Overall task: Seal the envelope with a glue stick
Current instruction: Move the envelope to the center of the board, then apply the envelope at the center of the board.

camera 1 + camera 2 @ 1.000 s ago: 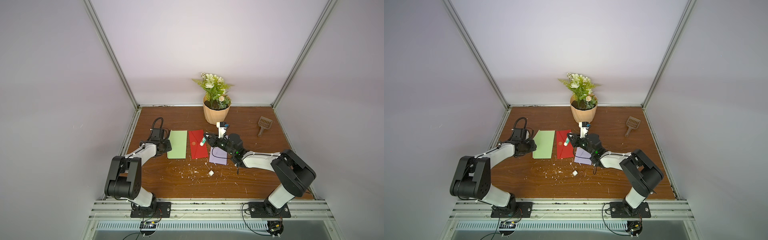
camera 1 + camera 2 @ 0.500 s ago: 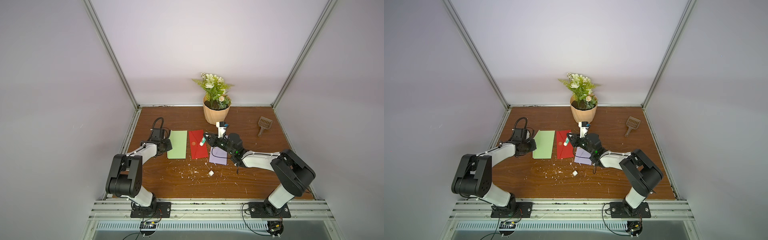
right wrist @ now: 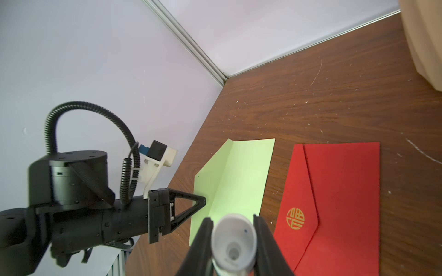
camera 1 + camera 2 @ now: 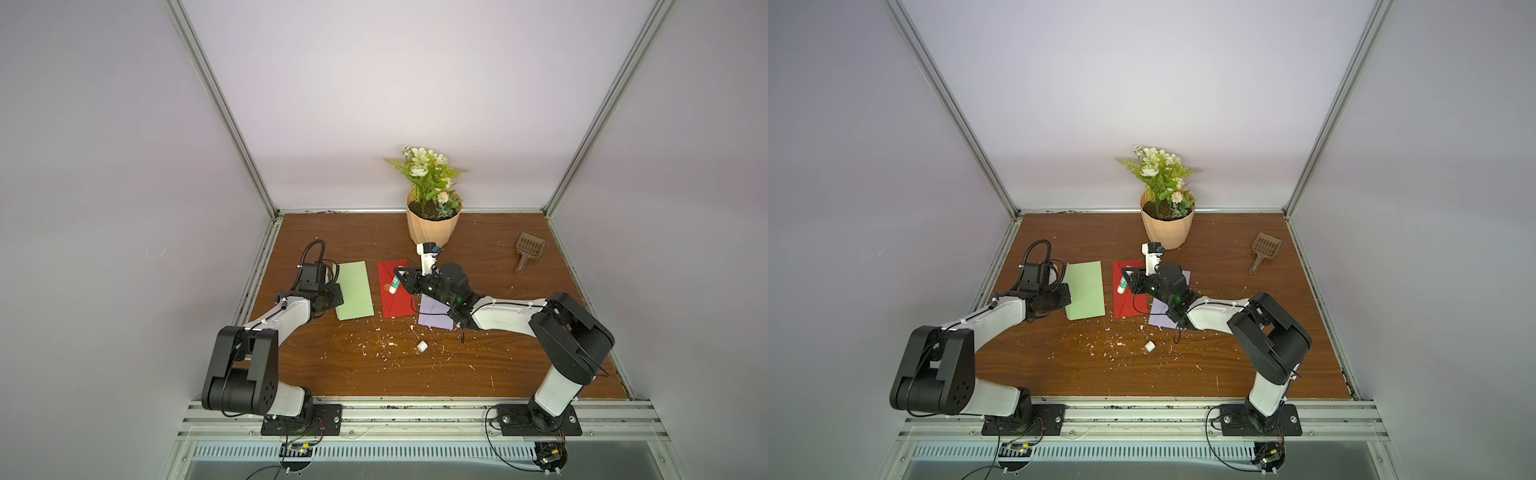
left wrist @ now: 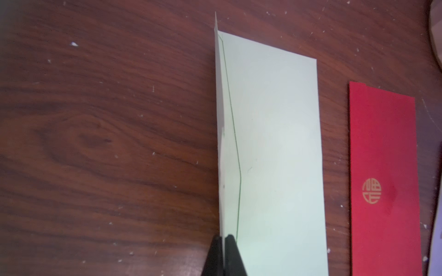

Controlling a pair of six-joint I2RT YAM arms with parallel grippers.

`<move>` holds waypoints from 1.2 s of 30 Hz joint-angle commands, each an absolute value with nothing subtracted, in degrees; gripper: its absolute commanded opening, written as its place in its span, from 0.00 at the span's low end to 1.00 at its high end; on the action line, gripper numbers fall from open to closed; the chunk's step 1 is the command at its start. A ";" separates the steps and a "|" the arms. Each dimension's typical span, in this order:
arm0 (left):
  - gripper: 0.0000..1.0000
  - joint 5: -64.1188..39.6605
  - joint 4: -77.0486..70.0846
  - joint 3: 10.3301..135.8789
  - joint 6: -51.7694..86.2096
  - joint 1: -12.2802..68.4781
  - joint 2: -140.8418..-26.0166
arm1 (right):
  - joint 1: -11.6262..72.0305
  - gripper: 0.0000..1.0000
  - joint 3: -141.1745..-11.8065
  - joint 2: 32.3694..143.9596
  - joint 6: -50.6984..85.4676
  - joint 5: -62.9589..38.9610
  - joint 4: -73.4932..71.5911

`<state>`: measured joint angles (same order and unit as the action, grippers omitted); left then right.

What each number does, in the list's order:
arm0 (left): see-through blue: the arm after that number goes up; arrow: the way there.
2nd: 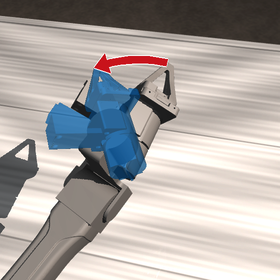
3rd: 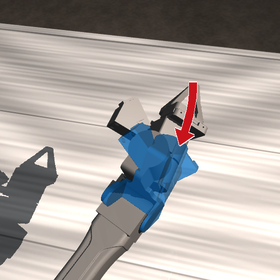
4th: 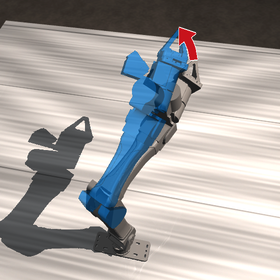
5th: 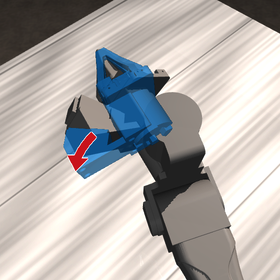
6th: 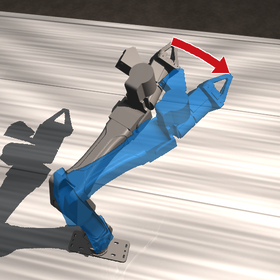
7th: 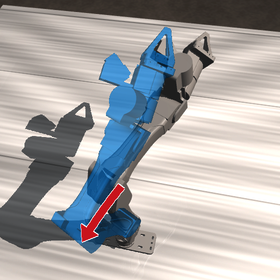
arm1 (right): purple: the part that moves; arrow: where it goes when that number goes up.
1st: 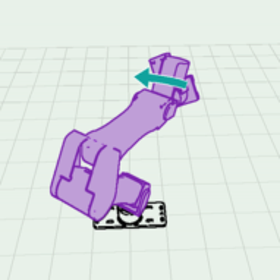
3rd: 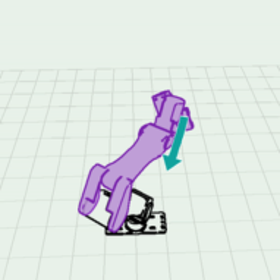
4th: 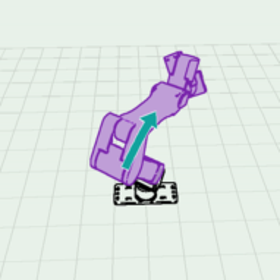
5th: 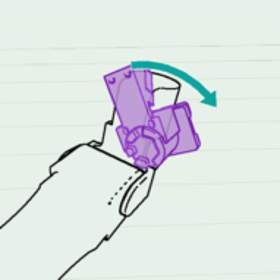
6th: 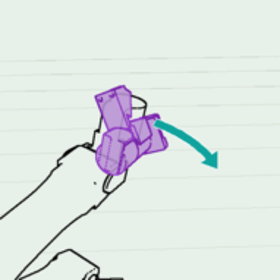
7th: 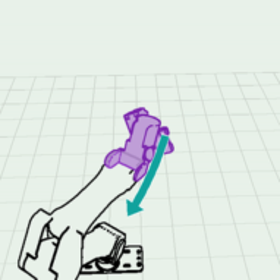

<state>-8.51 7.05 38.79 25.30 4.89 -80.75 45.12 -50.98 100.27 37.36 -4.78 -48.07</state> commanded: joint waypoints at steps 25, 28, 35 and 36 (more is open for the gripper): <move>0.01 -9.47 6.53 27.69 31.99 9.93 -72.11 | 53.35 0.00 -76.35 123.72 38.45 0.78 -43.00; 0.01 -9.55 6.28 27.64 31.99 10.01 -72.16 | 53.68 0.00 -78.15 125.66 38.93 0.21 -42.62; 0.01 -9.54 6.33 27.77 31.83 9.96 -72.35 | 54.05 0.00 -80.83 128.81 38.60 0.77 -41.28; 0.00 -9.50 6.36 27.73 31.82 9.97 -72.35 | 54.10 0.00 -81.01 129.21 38.50 1.07 -41.11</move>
<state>-9.23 6.33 28.12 31.31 9.50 -71.90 53.69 -78.78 129.12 38.39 0.01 -40.64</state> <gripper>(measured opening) 0.047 0.261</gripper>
